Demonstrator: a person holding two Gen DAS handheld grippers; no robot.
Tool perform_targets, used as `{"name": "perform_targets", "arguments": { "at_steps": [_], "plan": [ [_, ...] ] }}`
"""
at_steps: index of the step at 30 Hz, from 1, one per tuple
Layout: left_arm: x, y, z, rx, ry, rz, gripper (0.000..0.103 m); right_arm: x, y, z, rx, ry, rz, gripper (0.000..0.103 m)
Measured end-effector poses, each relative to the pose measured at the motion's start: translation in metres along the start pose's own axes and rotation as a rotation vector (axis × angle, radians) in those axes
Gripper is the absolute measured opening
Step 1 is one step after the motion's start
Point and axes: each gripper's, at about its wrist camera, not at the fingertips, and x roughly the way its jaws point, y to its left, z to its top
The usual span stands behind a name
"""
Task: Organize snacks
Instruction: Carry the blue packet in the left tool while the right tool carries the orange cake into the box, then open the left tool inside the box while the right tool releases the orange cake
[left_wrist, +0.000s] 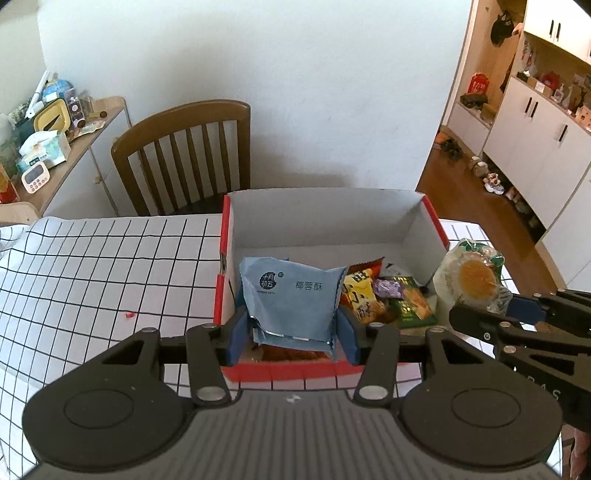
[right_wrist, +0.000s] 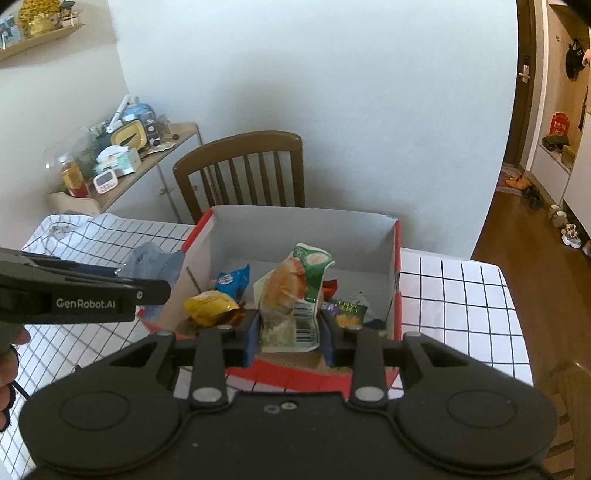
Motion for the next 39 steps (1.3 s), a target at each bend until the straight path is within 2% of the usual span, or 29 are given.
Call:
{"name": "perform_targets", "arguments": {
  "at_steps": [11, 24, 35, 39],
  "plan": [
    [0.05, -0.01, 0.017, 0.025, 0.06, 0.02, 0.049, 0.048, -0.015, 0.01, 0.057, 0.051, -0.038, 0.032],
    [0.107, -0.009, 0.015, 0.042, 0.153, 0.043, 0.05, 0.096, -0.028, -0.006, 0.055, 0.163, -0.081, 0.032],
    [0.128, -0.007, 0.004, 0.04, 0.21, 0.041, 0.051, 0.102, -0.029, -0.017, 0.033, 0.192, -0.097, 0.034],
    [0.127, -0.007, 0.002, 0.04, 0.215, 0.034, 0.056, 0.102, -0.027, -0.015, 0.03, 0.191, -0.111, 0.036]
  ]
}}
